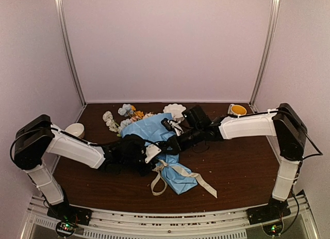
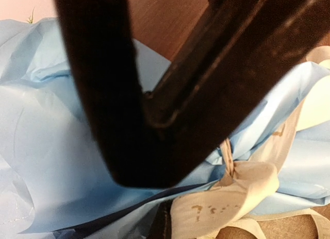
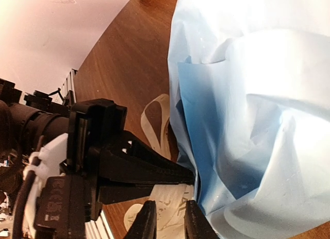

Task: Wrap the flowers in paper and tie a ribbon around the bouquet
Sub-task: Cross the half-tied ribbon over the folded bouquet.

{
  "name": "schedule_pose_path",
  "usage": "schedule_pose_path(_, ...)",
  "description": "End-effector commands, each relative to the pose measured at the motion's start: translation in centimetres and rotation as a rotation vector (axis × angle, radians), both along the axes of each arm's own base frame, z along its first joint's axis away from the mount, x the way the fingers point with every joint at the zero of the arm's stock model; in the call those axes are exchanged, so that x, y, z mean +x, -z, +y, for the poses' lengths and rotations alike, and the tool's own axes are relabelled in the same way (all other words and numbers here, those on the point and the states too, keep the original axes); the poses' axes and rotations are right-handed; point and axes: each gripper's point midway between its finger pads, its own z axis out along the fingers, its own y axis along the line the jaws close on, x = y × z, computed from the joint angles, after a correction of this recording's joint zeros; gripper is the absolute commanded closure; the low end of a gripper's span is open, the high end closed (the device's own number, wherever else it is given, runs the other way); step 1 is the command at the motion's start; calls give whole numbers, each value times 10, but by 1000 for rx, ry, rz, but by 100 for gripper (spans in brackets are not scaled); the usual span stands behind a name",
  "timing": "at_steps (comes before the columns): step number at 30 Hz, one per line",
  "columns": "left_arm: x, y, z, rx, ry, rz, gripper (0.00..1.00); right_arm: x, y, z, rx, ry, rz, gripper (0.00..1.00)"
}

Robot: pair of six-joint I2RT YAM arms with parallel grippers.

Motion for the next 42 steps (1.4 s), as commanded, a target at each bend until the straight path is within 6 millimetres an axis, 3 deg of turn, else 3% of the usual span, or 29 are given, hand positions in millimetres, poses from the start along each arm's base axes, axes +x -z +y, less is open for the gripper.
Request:
schedule_pose_path(1,7,-11,-5,-37,-19,-30,99,-2,23,-4,-114,-28,-27,81)
schedule_pose_path(11,6,-9,-3,-38,-25,-20,99,-21,47,-3,-187,-117,-6,83)
schedule_pose_path(17,6,-9,-3,-39,-26,-19,100,-26,40,12,-114,-149,11,78)
schedule_pose_path(27,6,-7,-3,-36,-26,-13,100,-16,47,15,-133,-114,-7,69)
schedule_pose_path(38,6,-5,-2,-32,-34,-10,100,-18,45,24,-99,-130,13,72)
schedule_pose_path(42,6,-4,-2,-30,-36,-6,100,-22,39,24,-69,-137,29,67)
